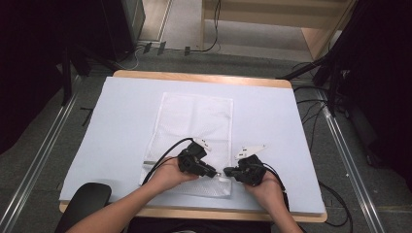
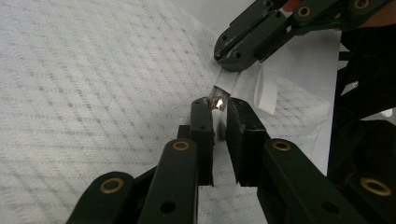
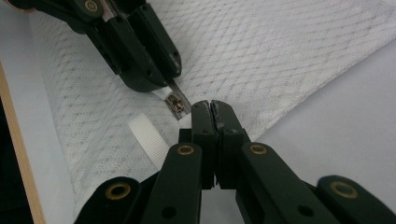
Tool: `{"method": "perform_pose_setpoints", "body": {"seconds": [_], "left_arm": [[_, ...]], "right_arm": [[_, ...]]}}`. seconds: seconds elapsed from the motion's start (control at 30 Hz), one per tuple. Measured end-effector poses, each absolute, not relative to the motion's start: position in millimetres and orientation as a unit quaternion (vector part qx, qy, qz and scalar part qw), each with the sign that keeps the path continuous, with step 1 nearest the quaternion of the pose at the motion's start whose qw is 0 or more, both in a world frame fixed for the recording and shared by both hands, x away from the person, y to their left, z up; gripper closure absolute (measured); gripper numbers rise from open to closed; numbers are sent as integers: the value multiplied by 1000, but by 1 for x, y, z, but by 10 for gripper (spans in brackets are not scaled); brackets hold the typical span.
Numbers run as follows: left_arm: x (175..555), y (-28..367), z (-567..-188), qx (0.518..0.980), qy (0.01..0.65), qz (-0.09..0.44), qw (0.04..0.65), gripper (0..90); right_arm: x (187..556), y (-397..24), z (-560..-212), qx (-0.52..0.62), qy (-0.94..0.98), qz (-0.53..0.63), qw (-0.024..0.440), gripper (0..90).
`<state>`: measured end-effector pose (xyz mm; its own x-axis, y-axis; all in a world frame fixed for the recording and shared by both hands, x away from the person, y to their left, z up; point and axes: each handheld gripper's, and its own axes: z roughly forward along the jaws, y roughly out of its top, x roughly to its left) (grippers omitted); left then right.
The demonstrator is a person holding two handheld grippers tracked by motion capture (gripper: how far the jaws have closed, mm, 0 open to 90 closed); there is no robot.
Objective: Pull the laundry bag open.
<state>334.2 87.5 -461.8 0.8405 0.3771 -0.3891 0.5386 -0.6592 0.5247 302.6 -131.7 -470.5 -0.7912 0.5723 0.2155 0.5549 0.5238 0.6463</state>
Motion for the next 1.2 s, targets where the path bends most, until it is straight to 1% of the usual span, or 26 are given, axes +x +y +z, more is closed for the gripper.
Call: {"method": "perform_pose_setpoints", "body": {"seconds": [0.2,0.27,0.33,0.43,0.57,0.63,0.77,1.2], "left_arm": [[334,85,-463,902,260,-128,321,839],[334,86,-462,898,266,-131,326,868],[336,86,-462,896,268,-137,327,873],[336,86,-465,893,271,-138,331,868],[335,85,-466,892,269,-139,335,833],[334,85,-466,893,268,-136,334,829],[334,84,-465,895,272,-137,327,877],[345,91,-461,891,278,-166,318,881]], "right_arm": [[302,-131,-470,323,873,364,12,898],[302,-131,-470,321,874,364,13,897],[302,-131,-470,320,875,362,14,896],[301,-131,-470,312,878,363,21,896],[301,-130,-469,311,879,361,23,895],[300,-130,-469,310,879,361,23,894],[300,-129,-469,309,880,359,26,894],[297,-128,-469,292,888,354,41,900]]}}
